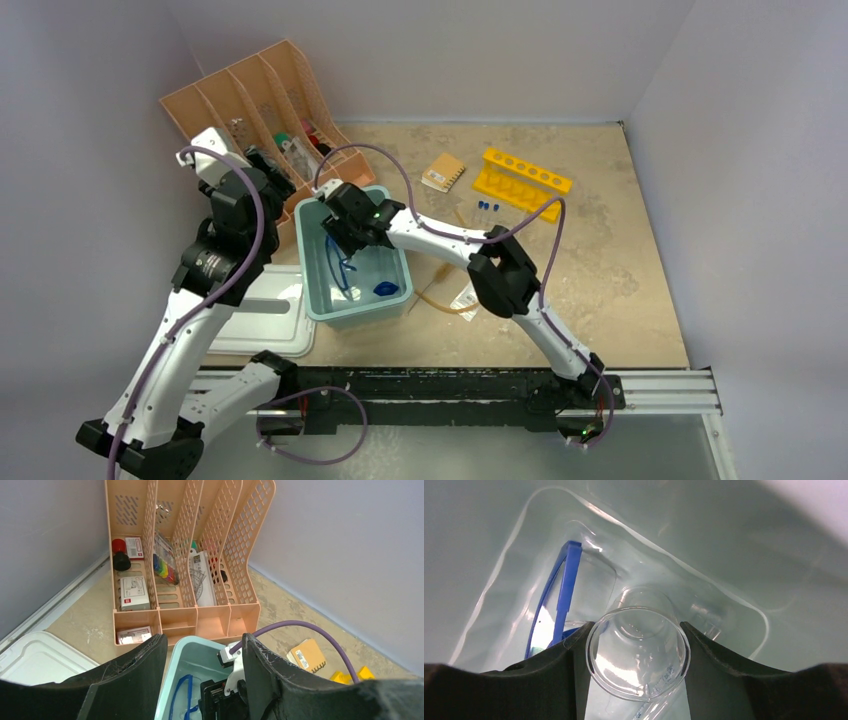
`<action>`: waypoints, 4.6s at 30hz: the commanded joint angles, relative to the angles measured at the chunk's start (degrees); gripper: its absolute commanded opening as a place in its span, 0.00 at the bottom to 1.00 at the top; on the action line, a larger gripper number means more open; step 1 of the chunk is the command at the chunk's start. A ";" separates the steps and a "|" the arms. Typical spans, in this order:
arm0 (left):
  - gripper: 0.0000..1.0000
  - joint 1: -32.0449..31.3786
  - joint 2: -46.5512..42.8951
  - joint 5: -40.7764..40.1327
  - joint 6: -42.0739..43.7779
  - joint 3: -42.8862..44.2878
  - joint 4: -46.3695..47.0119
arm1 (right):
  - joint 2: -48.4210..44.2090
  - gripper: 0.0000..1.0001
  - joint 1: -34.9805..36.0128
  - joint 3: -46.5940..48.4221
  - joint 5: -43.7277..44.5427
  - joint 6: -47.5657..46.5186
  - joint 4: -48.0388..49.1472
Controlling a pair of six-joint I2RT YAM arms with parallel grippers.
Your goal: Organize the chemistry lab equipment
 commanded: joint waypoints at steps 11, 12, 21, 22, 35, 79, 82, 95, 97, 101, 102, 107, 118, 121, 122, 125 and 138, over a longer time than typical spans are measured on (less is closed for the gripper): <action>0.56 0.39 1.39 0.41 0.10 1.47 0.97 | -5.67 0.79 0.00 2.41 0.64 0.83 -0.68; 0.56 0.39 1.44 0.38 0.15 1.62 0.96 | -7.49 0.82 0.00 1.31 -1.20 0.96 0.55; 0.58 0.39 0.49 -0.05 -0.33 3.02 1.56 | -19.94 0.86 -0.32 -2.40 -5.94 3.27 4.45; 0.58 0.39 0.31 0.26 -0.32 3.10 1.65 | -21.25 0.85 -0.53 -2.99 -5.72 3.45 4.61; 0.78 0.39 0.15 9.46 -0.69 0.08 7.93 | -47.61 0.78 -7.72 -32.14 11.98 17.41 -0.75; 0.70 0.39 10.48 21.04 -8.90 4.15 6.57 | -47.15 0.34 -17.91 -72.03 11.94 38.91 6.67; 0.70 0.38 10.11 21.02 -8.90 4.09 6.43 | -47.32 0.32 -18.08 -72.91 11.39 38.94 6.37; 0.70 0.39 7.92 20.76 -8.30 2.29 6.07 | -52.72 0.00 -18.43 -66.80 4.17 29.43 -3.69; 0.70 0.39 7.64 20.30 -7.96 1.95 5.87 | -53.71 0.00 -18.41 -65.69 2.27 27.64 -7.04; 0.70 0.39 6.99 20.06 -7.75 1.01 6.17 | -55.50 0.00 -18.49 -64.25 0.10 25.78 -13.43; 0.70 0.39 6.87 20.07 -7.82 0.87 6.29 | -56.08 0.00 -18.48 -63.74 0.18 25.78 -15.25; 0.70 0.38 6.31 19.88 -7.61 0.17 6.48 | -61.64 0.00 -18.46 -59.48 2.08 25.21 -22.45; 0.70 0.39 7.35 19.83 -4.07 1.83 6.38 | -61.27 0.00 -18.65 -35.71 3.98 19.87 -34.82; 0.70 0.39 7.00 17.60 -2.65 2.99 5.81 | -60.91 0.00 -18.69 -28.99 2.34 16.11 -32.17; 0.70 0.39 6.82 16.87 -2.23 3.44 5.86 | -60.68 0.00 -18.70 -26.69 2.00 15.18 -31.17; 0.70 0.39 6.48 15.30 -0.77 4.94 5.83 | -58.23 0.00 -18.66 -18.75 1.36 12.71 -29.66; 0.70 0.39 5.32 8.63 3.19 12.04 3.23 | -47.36 0.00 -17.12 -0.23 -13.57 15.19 -13.84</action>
